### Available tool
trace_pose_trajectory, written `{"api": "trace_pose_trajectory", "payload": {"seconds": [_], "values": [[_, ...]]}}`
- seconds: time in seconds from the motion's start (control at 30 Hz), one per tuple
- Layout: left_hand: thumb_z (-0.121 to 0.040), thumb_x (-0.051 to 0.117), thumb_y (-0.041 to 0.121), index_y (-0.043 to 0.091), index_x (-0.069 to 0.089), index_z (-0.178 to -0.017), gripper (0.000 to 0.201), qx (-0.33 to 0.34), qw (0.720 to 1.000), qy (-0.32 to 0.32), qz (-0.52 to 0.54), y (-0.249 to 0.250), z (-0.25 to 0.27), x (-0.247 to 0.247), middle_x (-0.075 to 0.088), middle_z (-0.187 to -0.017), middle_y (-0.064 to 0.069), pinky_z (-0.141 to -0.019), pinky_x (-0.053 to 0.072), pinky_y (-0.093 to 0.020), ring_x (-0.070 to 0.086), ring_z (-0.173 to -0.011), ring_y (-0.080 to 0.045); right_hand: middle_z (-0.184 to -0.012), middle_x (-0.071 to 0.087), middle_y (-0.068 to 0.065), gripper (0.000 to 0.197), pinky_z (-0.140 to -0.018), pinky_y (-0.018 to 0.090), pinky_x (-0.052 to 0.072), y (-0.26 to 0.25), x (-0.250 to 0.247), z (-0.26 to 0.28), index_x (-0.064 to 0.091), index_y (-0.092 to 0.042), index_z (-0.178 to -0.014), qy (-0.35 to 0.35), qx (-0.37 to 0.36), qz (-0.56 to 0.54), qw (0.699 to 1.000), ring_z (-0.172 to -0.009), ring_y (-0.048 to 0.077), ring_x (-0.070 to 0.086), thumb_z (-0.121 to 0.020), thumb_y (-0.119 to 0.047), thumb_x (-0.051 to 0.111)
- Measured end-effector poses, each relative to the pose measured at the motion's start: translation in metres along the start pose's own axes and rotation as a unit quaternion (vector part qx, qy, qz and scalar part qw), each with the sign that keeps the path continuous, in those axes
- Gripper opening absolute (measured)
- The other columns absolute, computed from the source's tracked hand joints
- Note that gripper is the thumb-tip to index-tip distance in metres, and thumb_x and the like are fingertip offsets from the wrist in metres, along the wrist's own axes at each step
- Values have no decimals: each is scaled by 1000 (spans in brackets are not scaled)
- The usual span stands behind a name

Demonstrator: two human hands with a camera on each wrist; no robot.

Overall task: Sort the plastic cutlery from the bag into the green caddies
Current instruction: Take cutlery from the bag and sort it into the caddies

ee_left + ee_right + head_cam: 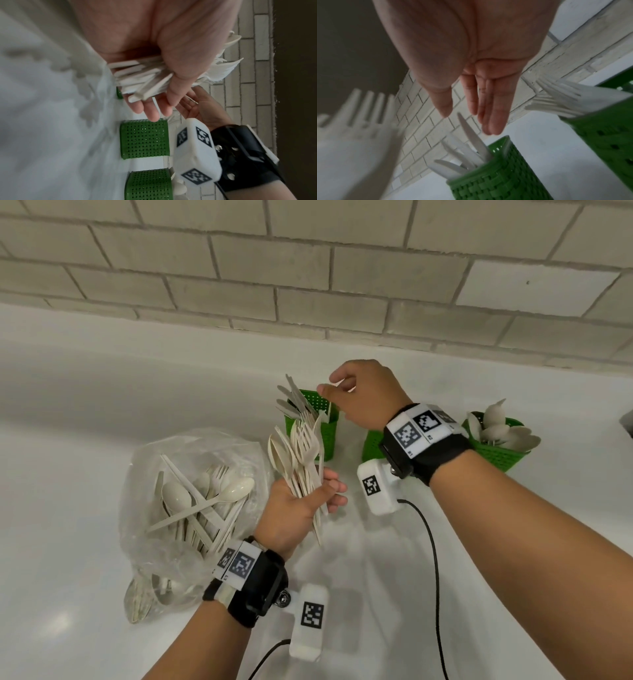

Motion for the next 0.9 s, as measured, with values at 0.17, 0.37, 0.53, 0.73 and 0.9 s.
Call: {"api": "trace_pose_trajectory", "payload": {"seconds": [0.17, 0.37, 0.53, 0.73, 0.9], "values": [[-91, 61, 2, 2, 63, -98, 8, -4, 999, -35, -26, 2, 1, 17, 73, -83, -11, -63, 57, -31, 69, -66, -21, -85, 68, -4, 24, -70, 28, 51, -2, -28, 54, 69, -19, -99, 3, -13, -127, 992, -76, 10, 64, -91, -41, 61], [-89, 65, 6, -2, 63, -101, 15, -21, 994, -85, -61, -7, 8, 48, 72, -81, -15, -54, 55, -30, 65, -57, -23, -90, 67, 2, 52, -63, 24, 49, 38, -25, 108, 54, -21, -122, -17, 40, -192, 981, -79, 16, 66, -78, -40, 76], [-80, 71, 19, 8, 68, -94, 17, -19, 991, -114, -69, -10, 16, 74, 71, -76, -11, -54, 55, -31, 65, -54, -22, -72, 69, 9, 17, -53, 18, 45, 60, -22, 136, 68, -11, -85, 20, 55, -234, 970, -58, 8, 61, -81, -25, 77], [-83, 66, 26, -1, 65, -103, 35, -33, 991, -115, -54, -13, 21, 85, 69, -74, -11, -53, 51, -30, 63, -53, -24, -76, 70, 14, 10, -57, 27, 54, 80, -34, 149, 67, -4, -86, 67, 77, -279, 955, -64, 12, 67, -89, -13, 68], [-84, 62, 29, 2, 68, -105, 35, -49, 990, -125, -43, -11, 24, 89, 73, -84, -14, -54, 56, -31, 67, -59, -25, -85, 71, 21, 14, -55, 27, 53, 89, -35, 151, 63, 2, -97, 77, 93, -333, 935, -67, 16, 68, -92, -11, 63]]}}
Point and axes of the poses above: each hand's wrist, its own z-axis away from the middle knuckle, its own x-axis out of the palm, y = z × x, the point moved 9 cm from there along -z, towards the middle knuckle
